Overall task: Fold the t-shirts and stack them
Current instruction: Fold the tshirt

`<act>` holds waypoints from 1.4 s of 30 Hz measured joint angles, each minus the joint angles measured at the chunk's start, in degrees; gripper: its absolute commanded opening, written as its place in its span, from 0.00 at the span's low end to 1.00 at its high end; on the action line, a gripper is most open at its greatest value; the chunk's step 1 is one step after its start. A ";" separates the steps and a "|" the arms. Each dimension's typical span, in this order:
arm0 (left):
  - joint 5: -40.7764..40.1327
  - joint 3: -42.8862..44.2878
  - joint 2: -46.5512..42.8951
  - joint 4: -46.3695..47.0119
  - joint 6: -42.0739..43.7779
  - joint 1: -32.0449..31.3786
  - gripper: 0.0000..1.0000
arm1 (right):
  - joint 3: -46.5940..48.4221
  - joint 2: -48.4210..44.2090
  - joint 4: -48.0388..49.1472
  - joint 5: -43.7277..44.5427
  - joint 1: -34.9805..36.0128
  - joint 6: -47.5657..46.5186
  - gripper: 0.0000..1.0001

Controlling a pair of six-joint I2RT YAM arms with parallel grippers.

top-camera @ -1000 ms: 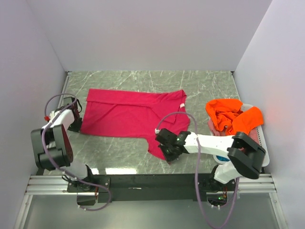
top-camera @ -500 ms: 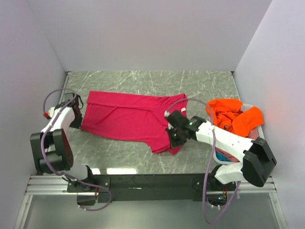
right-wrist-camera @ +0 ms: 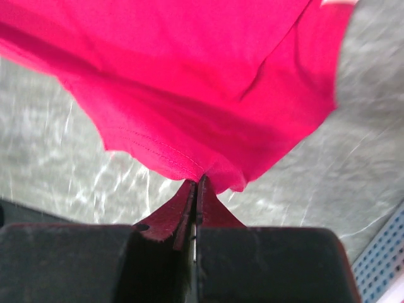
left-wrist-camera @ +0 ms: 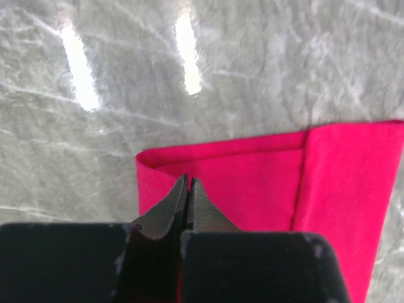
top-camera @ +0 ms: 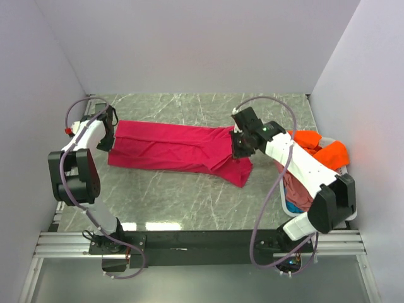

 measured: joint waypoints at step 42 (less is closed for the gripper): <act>5.18 20.68 16.55 7.17 11.78 1.92 0.99 | 26.99 28.55 2.73 5.46 -10.45 -8.59 0.89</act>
